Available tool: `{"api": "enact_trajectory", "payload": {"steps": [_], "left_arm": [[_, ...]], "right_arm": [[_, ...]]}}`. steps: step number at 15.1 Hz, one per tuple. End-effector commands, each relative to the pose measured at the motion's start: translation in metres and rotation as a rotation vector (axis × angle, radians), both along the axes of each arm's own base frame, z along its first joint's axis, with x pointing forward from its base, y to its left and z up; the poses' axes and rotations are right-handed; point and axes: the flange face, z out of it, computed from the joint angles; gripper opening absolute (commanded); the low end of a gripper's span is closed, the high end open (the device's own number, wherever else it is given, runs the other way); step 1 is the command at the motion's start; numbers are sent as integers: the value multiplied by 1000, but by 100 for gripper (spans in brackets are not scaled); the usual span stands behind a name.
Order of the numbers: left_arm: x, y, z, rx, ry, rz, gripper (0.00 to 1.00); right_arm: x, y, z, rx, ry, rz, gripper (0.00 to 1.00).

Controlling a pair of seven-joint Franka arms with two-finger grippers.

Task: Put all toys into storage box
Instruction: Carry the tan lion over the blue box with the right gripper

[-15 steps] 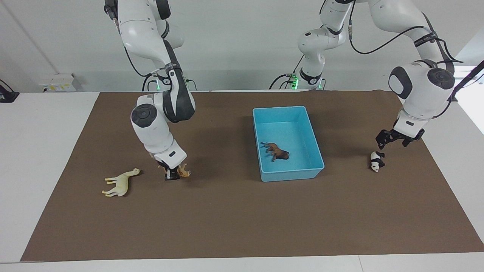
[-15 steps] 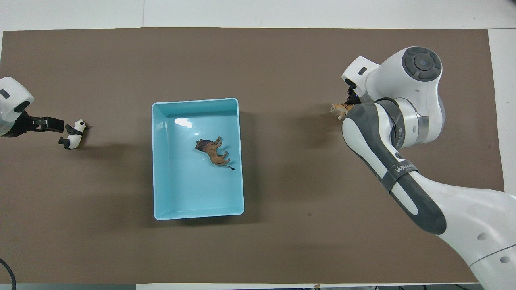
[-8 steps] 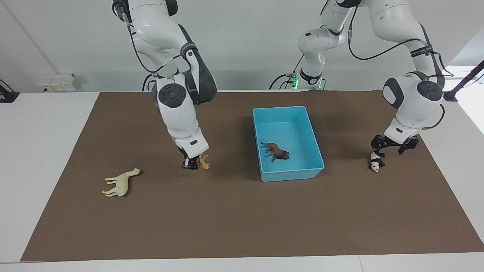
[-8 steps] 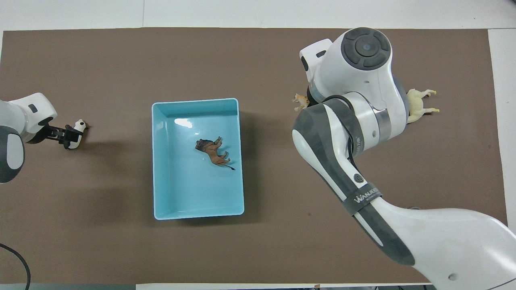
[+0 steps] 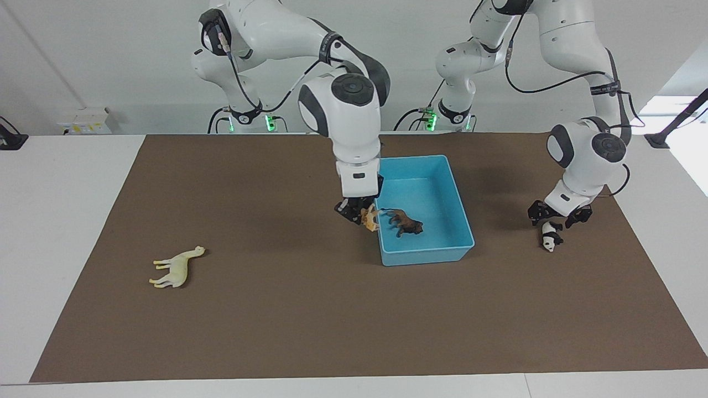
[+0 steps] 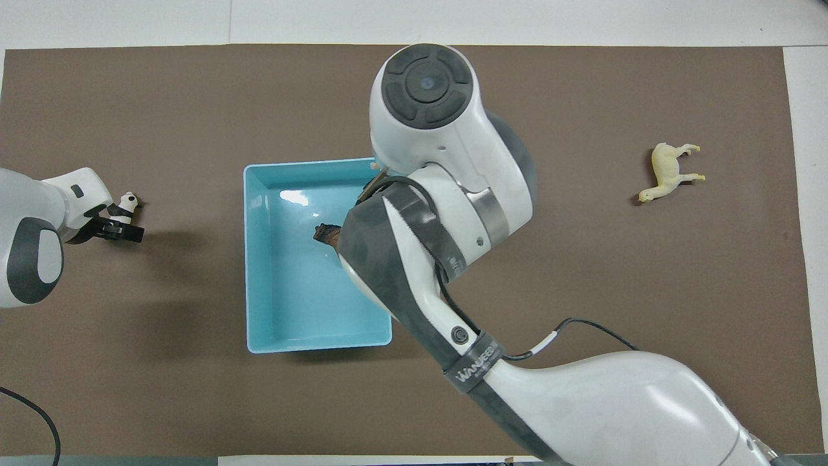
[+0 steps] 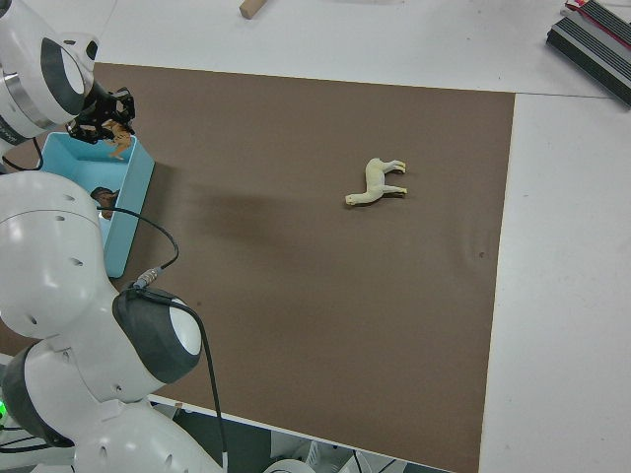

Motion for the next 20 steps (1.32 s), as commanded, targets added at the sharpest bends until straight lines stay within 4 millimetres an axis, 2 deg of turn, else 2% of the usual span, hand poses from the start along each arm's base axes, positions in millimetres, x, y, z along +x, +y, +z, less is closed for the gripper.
{"api": "enact_trajectory", "payload": {"steps": [1,2,3,4,5,6,7,8,9,12,14,15,16,18,20], "left_arm": [[-3,4,-6,8,-13,-12,100],[-3,6,-7,8,-11,-9,100],[-3,6,-6,8,-15,-5,96],[-3,6,-6,8,-16,7,85],[-3,6,-6,8,-18,19,71],[-3,6,-6,7,-17,27,62],[-3,6,-6,7,-17,27,58],[-2,6,-6,8,-18,27,55],[-2,6,-4,8,-20,29,51],[3,4,1,10,-23,34,49],[13,0,17,17,-16,75,49],[18,-8,29,22,7,100,49],[22,-26,46,32,26,125,49],[21,-72,89,57,55,212,49],[12,-130,123,74,80,290,50]], "right_arm": [[-32,71,-17,7,-10,-128,0],[-44,91,-35,-6,-4,-156,0],[-63,115,-45,-12,-10,-162,0],[-82,135,-47,-17,-28,-153,0],[-98,147,-50,-31,-32,-138,0],[-108,156,-52,-31,-30,-126,0],[-112,158,-51,-28,-19,-137,16],[-114,158,-50,-28,-11,-168,91],[-118,160,-49,-28,-10,-184,100],[-118,156,-49,-57,3,-196,100],[-112,146,-44,-76,11,-213,100],[-110,137,-24,-72,3,-224,100],[-95,111,-1,-71,3,-262,100],[-57,44,36,-79,17,-357,100],[-23,-32,60,-86,32,-433,100]]}}
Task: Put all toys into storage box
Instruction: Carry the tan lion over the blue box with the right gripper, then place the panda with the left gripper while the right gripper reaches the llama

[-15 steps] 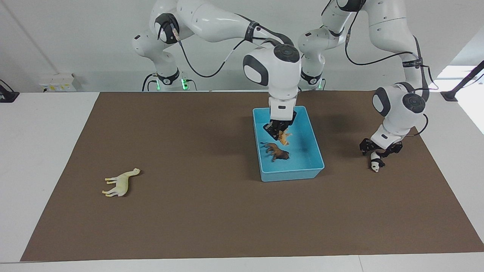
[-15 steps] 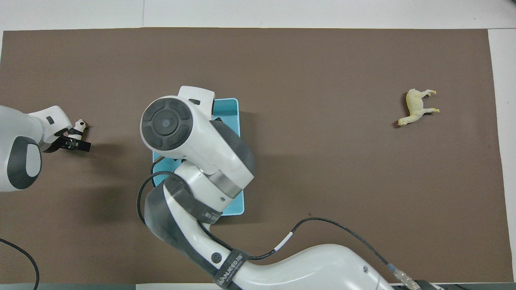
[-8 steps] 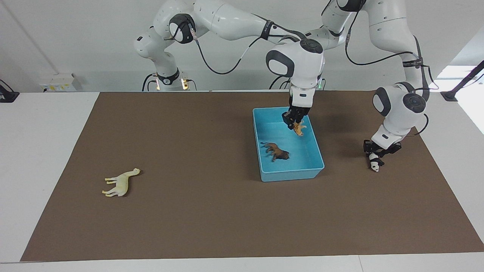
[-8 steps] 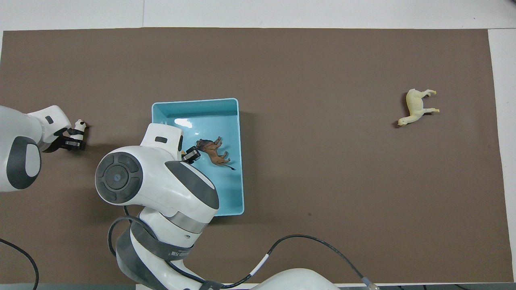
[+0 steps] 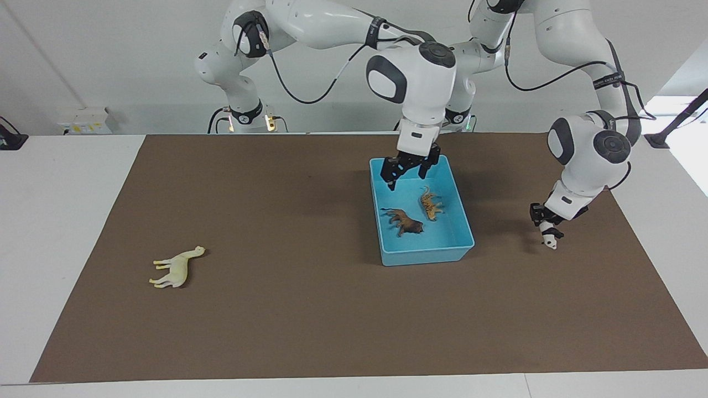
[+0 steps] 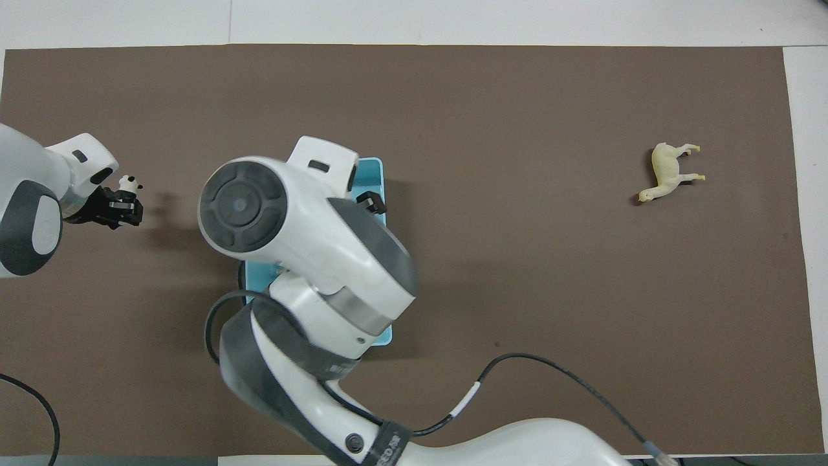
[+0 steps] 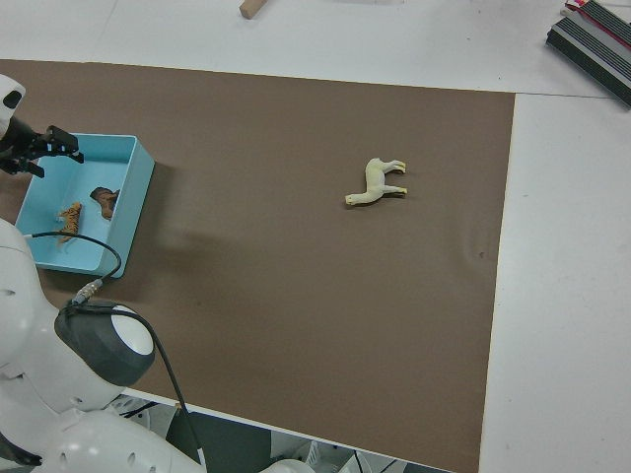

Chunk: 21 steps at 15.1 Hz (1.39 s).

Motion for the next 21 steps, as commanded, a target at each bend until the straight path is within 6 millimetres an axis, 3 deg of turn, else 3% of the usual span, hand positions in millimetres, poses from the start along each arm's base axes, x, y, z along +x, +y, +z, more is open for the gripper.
{"api": "enact_trajectory", "payload": {"steps": [1,3,4,6,8,9,10,13,16,21], "left_arm": [[-16,-77,55,8,14,124,50],[-25,-137,78,-58,3,221,51],[-31,-166,77,-63,-9,258,51],[-50,-218,65,-78,-80,330,55],[-73,-256,43,-88,-107,367,58],[-82,-267,33,-92,-118,402,65],[-85,-270,31,-95,-121,415,100],[-87,-268,34,-68,-90,422,100],[-80,-248,70,-52,-76,422,100],[-63,-173,129,-51,-42,334,100]], "right_arm": [[48,-121,33,13,29,-122,100],[77,-197,28,-1,55,-185,100],[86,-237,20,-12,82,-166,100],[99,-314,3,-24,122,-152,100],[106,-409,-19,-19,128,-112,100],[105,-455,-31,-12,118,-93,100],[99,-503,-44,-8,94,-71,100],[65,-578,-90,-7,34,-27,100],[45,-590,-122,-6,-20,-20,100],[65,-590,-150,102,-63,-92,100]]}}
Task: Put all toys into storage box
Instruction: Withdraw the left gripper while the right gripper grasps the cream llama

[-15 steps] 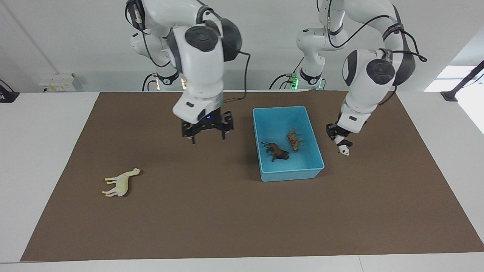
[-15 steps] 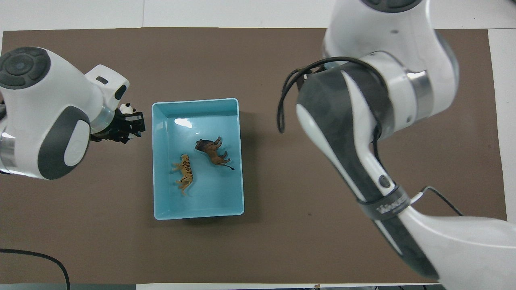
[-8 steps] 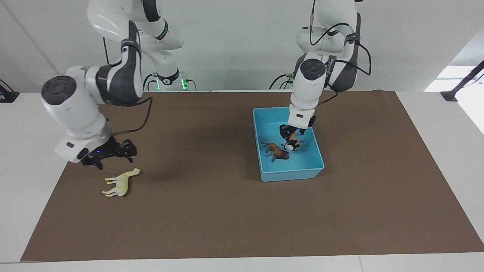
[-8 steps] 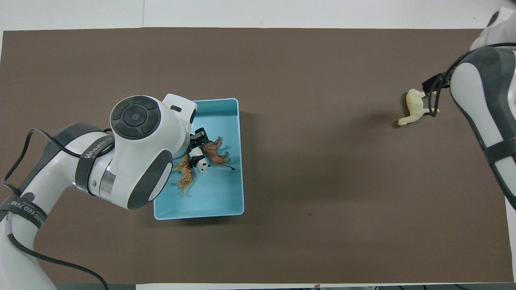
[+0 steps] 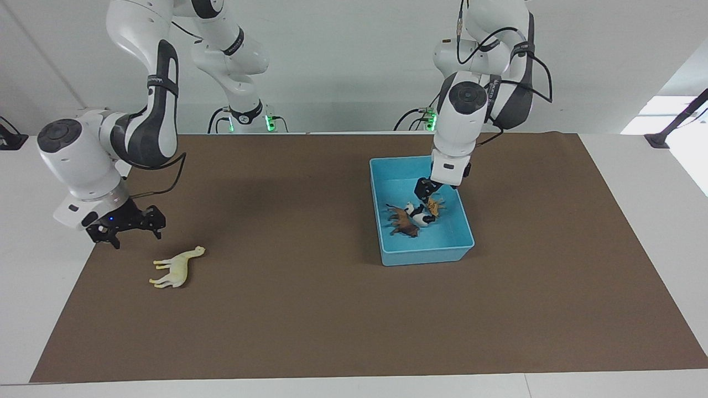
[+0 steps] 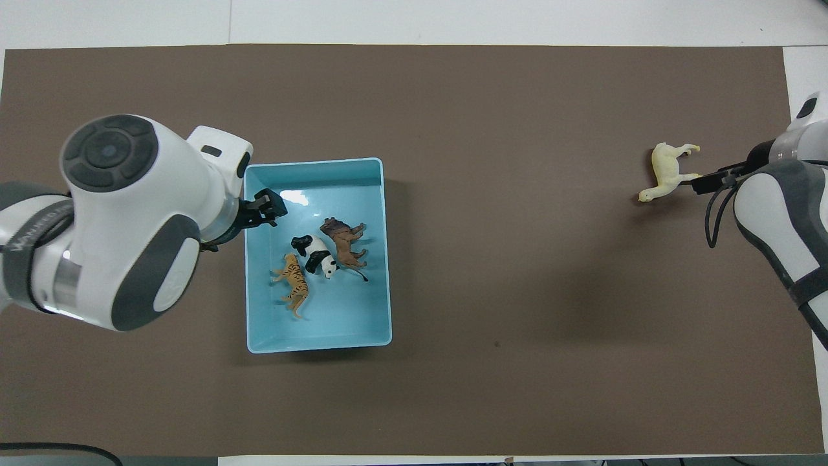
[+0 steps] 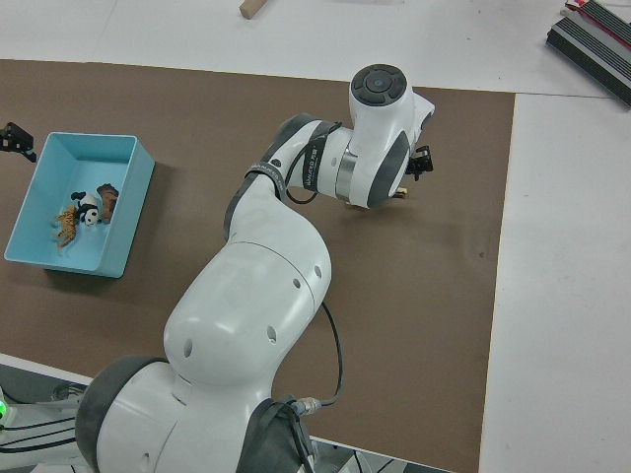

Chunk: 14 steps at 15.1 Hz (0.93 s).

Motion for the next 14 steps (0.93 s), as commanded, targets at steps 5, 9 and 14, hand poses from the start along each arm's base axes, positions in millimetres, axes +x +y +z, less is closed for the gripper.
{"api": "enact_trajectory", "payload": {"steps": [5,9,14], "left_arm": [[-8,101,77,-58,124,-266,100],[-6,121,82,-63,113,-269,100],[18,130,92,-94,116,-309,100]], "right_arm": [[25,6,-55,16,-91,7,100],[29,11,-72,37,-105,-24,100],[28,9,-86,71,-102,-36,53]]}}
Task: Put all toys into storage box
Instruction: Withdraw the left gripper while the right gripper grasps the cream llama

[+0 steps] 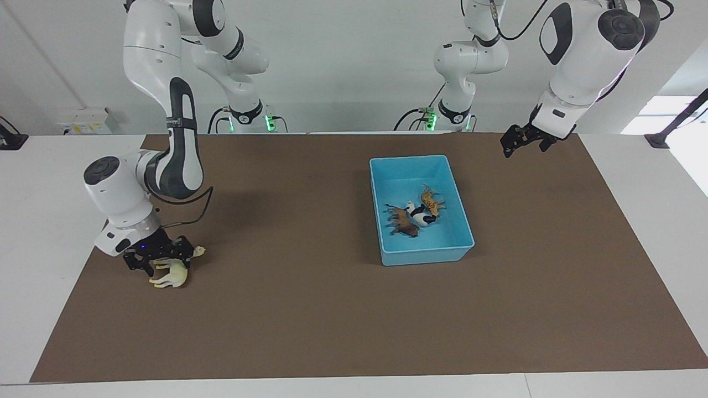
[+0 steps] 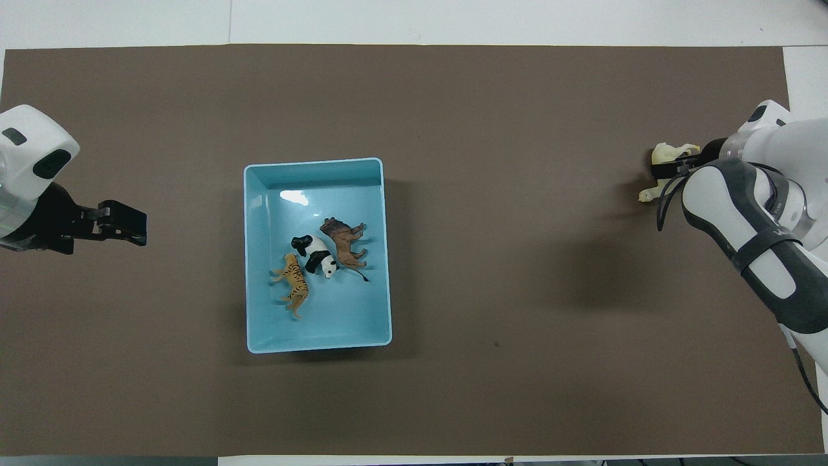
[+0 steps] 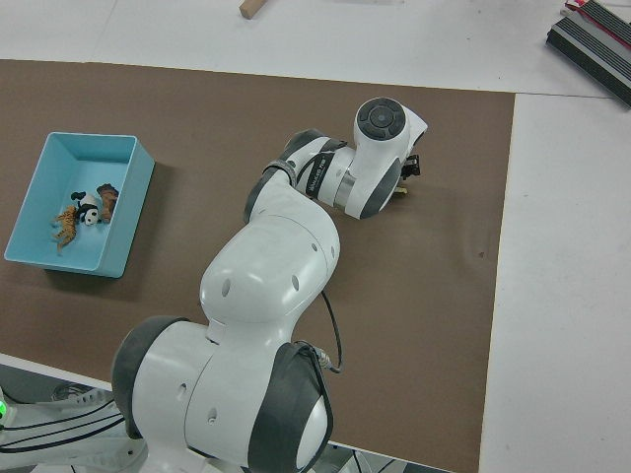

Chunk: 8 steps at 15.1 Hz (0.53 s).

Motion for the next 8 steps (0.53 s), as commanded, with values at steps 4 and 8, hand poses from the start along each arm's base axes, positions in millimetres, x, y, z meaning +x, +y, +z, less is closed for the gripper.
{"api": "enact_trajectory", "payload": {"steps": [4,8], "left_arm": [[22,-13,13,-24,56,-50,100],[9,-7,18,-19,74,-42,100]], "right_arm": [[-2,0,-11,35,-23,-8,0],[11,46,8,21,-31,85,0]]}}
